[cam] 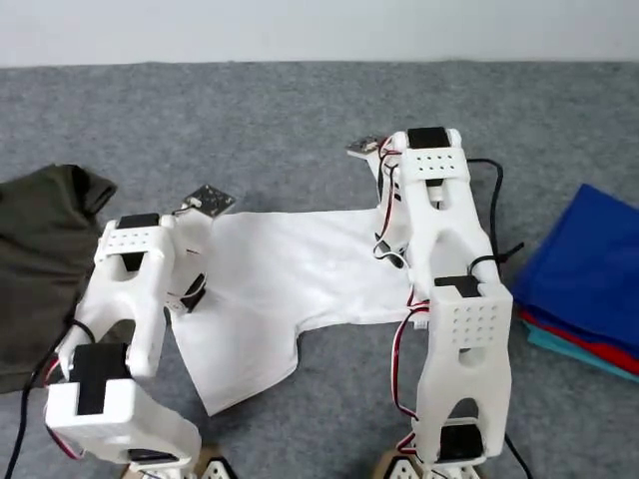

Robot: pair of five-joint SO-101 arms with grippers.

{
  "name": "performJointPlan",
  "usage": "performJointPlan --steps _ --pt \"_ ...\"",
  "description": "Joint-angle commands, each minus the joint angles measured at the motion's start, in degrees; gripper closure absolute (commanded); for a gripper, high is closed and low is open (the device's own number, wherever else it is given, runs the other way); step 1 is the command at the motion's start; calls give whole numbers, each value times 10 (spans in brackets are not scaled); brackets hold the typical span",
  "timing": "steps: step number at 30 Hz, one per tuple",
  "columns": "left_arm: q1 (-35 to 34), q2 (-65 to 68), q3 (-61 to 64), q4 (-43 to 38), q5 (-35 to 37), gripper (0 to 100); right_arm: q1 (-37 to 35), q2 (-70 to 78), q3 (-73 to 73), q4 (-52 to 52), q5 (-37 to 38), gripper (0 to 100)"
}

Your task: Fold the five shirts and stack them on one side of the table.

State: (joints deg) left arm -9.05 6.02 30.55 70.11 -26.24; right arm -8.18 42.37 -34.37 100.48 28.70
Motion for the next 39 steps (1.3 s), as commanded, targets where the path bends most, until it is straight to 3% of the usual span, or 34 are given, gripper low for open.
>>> performJointPlan --steps 1,10,17,26,39 --pt "4 -56 -26 11 7 985 0 -9 -16 23 4 902" --pt "7 -84 -21 4 8 985 0 -9 -16 22 4 902" --pt "65 -84 12 -38 8 985 0 -9 -16 22 5 902" --pt "4 -84 33 -47 7 985 0 -9 -16 22 5 902" --pt "23 -84 55 -89 8 985 -1 -8 -16 22 5 902"
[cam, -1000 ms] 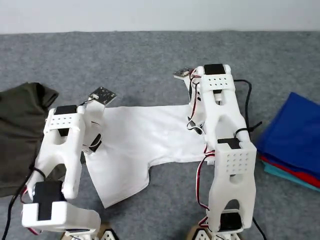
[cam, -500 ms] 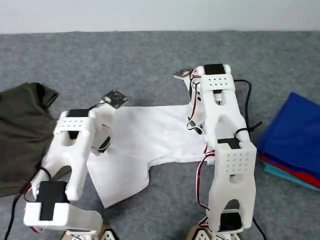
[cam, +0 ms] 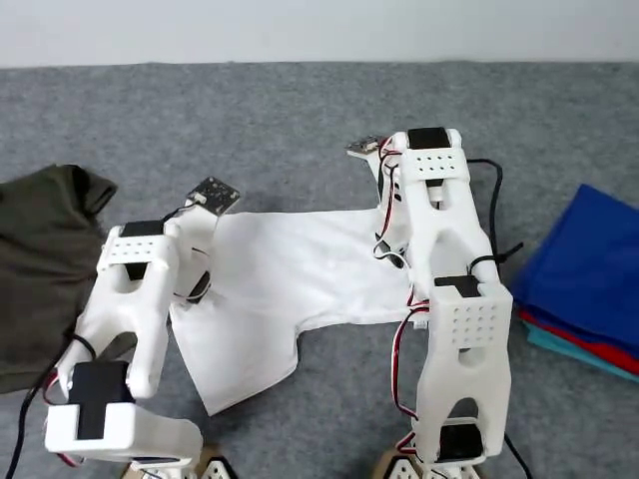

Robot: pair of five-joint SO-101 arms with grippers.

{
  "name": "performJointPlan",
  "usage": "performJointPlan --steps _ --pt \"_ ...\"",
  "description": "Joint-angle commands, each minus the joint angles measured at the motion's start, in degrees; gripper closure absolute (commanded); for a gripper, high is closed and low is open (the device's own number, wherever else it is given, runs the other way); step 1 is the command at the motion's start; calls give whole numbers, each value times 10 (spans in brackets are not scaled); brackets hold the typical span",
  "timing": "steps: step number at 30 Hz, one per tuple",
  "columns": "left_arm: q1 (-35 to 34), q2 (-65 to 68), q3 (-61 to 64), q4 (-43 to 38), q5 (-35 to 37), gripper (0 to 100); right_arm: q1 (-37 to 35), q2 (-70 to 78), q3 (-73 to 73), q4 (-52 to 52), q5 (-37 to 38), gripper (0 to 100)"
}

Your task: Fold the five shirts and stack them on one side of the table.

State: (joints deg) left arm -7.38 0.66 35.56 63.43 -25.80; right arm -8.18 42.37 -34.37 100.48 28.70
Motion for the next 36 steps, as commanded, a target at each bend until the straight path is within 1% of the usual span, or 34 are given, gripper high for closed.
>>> performJointPlan --steps 1,5,11,14,18,22,26,30,34,36 --pt "8 -29 10 -25 4 985 0 -8 -16 22 5 902" --pt "10 4 5 -25 4 985 0 -8 -16 22 5 902" --pt "8 62 -44 15 3 985 0 -8 -16 22 5 902" --pt "-14 70 -49 29 2 986 0 -8 -16 22 5 902" --pt "-63 62 -48 40 -4 986 0 -8 -16 22 6 902" --pt "-93 33 -48 74 -42 986 16 -2 -16 19 6 902" --pt "-97 -11 -48 103 -46 986 34 20 -16 21 6 907" --pt "-95 -66 -48 130 -46 986 34 25 -18 20 6 923" --pt "-96 -125 -49 180 -49 986 33 24 -20 19 6 923" --pt "-98 -161 -51 207 -64 986 34 18 -21 21 6 923"
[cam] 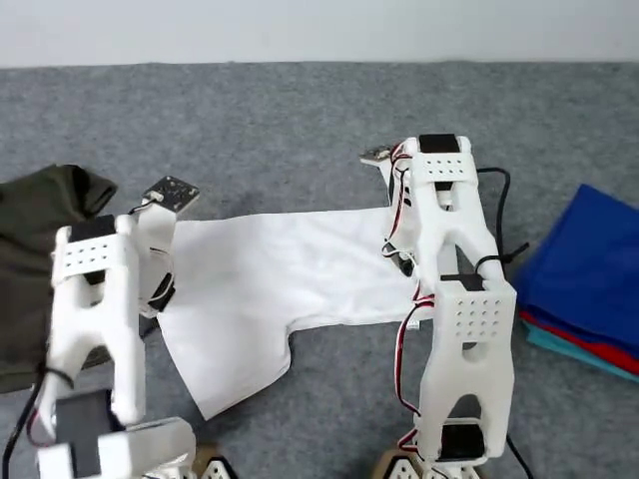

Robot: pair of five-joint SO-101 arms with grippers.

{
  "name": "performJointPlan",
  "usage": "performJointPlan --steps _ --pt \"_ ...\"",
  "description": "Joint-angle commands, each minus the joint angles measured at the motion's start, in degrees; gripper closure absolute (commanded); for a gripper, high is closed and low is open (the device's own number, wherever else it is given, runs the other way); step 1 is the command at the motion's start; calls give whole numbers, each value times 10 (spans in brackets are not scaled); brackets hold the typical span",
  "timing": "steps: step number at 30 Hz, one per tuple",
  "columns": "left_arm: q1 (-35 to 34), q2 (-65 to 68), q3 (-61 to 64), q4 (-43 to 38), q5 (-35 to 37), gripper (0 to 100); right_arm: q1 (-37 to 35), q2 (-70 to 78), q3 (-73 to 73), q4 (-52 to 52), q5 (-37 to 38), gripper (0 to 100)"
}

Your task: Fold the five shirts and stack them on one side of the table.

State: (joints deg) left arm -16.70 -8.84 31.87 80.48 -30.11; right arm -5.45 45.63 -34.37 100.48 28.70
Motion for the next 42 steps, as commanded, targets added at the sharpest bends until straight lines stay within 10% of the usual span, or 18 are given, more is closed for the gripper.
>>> performJointPlan --steps 1,13,25,42 --pt "-5 -86 -14 48 -25 986 7 -23 -21 21 6 923" --pt "-137 -299 -12 91 -24 986 -63 -201 -18 23 4 923" --pt "-391 -301 50 26 -106 985 -364 -348 197 20 -40 815" --pt "-425 -301 115 0 -132 985 -655 -297 346 -147 -61 783"
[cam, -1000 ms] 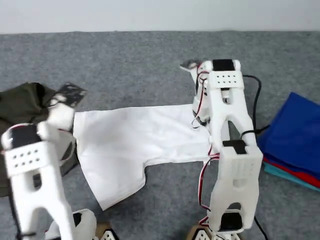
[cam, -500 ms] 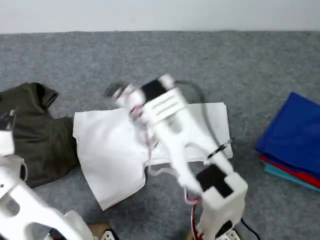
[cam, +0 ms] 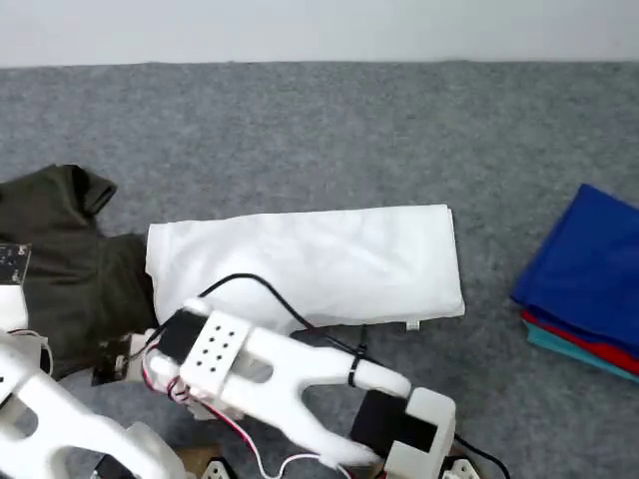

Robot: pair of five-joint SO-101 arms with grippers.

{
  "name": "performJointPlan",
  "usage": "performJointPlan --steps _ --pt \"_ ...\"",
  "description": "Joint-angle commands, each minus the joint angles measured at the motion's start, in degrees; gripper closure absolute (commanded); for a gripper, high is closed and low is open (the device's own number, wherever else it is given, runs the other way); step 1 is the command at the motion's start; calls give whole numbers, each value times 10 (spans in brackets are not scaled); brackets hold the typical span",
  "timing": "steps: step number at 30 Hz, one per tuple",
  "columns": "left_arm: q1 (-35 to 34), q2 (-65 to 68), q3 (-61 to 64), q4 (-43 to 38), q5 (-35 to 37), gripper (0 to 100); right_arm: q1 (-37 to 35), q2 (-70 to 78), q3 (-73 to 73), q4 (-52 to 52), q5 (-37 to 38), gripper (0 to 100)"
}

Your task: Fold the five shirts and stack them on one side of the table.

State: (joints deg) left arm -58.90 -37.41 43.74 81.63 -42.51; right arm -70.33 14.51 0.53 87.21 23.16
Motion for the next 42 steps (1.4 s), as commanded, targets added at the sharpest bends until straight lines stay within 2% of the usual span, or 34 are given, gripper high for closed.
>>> performJointPlan --steps 1,10,15,17,24,36,42 --pt "-4 -15 -4 -11 -8 985 -7 27 -3 -20 -5 783" --pt "-3 -15 -4 -9 -8 985 -3 131 -3 -70 -3 794" --pt "-3 -16 -4 -9 -8 985 -2 168 -3 -82 -3 956" --pt "-3 -16 -4 -9 -8 985 -2 170 -5 -82 -4 986" --pt "-2 -16 -4 -9 -8 985 30 170 -62 -67 -4 988" --pt "0 -16 -4 -11 -8 985 103 174 -284 65 -3 988" --pt "1 -15 -4 -11 -8 985 151 176 -366 66 0 988"
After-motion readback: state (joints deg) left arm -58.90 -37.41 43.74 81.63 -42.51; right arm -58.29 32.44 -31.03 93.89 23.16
